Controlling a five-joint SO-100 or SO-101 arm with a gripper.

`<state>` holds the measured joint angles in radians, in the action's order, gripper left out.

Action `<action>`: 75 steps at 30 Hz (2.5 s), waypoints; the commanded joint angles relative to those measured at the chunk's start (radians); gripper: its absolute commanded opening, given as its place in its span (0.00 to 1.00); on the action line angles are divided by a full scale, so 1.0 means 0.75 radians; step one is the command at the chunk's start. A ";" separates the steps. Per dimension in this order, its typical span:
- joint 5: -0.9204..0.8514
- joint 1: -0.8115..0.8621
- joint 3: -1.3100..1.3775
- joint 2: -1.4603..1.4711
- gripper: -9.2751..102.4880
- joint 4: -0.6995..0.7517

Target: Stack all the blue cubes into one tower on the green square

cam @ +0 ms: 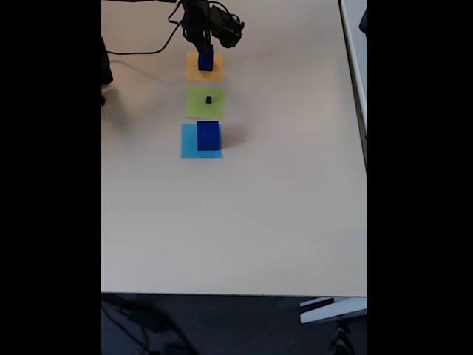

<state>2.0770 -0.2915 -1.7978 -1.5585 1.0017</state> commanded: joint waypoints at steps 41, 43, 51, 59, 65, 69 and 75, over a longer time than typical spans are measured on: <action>-0.763 0.589 0.681 -0.098 0.24 0.233; -0.785 0.607 0.659 -0.104 0.24 0.233; -0.771 0.603 0.599 -0.119 0.24 0.231; -0.740 0.571 0.464 -0.155 0.24 0.174; -0.730 0.556 0.278 -0.207 0.23 0.049; -0.718 0.540 0.180 -0.237 0.23 -0.025; -0.683 0.509 0.027 -0.278 0.23 -0.143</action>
<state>1.5463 0.1074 -1.7671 -1.6889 0.9342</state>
